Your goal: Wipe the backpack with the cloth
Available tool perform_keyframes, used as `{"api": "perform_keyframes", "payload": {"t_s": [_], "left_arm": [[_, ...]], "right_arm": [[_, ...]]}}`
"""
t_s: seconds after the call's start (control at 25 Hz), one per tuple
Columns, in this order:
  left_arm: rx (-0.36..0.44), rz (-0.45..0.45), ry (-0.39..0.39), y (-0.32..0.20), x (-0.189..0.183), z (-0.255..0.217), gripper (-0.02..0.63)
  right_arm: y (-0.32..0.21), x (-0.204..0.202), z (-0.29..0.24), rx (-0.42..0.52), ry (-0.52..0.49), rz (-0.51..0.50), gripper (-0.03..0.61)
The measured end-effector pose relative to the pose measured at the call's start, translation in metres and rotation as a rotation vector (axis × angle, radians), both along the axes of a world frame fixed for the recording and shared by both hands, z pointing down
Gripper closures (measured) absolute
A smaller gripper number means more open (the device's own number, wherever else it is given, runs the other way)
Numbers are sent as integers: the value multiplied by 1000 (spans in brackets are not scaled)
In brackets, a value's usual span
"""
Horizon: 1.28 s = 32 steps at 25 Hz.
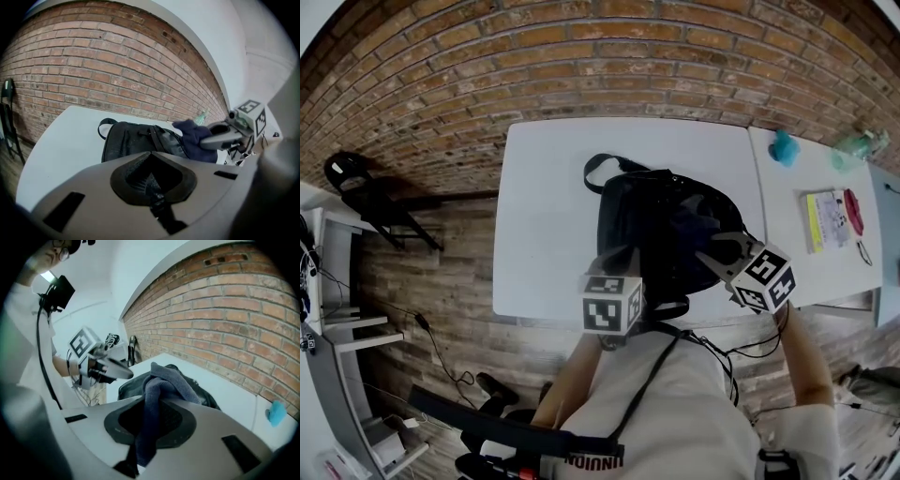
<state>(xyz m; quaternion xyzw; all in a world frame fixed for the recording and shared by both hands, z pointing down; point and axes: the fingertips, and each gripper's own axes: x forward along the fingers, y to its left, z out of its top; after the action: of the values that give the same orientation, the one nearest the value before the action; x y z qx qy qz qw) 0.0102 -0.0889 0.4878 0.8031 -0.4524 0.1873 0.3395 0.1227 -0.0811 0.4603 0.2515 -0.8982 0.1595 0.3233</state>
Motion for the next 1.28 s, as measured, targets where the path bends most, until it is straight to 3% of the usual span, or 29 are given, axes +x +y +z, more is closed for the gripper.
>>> {"api": "perform_keyframes", "payload": {"t_s": [0.2,0.44,0.64,0.92,1.28], "left_arm": [[1,-10,0,0,-4,-1,609],[-3,-23,-2,0,-8,0,609],[-9,-33,-1,1,-12,1,609],[-25,-49,2,0,-21,8,609],[-19,-36,6,-2,-17,7,609]], "right_arm": [[-82,0,-35,206,-32,131,540],[-149,-16,-29,314,-35,247,540],[-173,-26,8,281,20,300,540],[-176,-29,52,236,128,299,540],[-164,-30,59,229,156,266,540]]}}
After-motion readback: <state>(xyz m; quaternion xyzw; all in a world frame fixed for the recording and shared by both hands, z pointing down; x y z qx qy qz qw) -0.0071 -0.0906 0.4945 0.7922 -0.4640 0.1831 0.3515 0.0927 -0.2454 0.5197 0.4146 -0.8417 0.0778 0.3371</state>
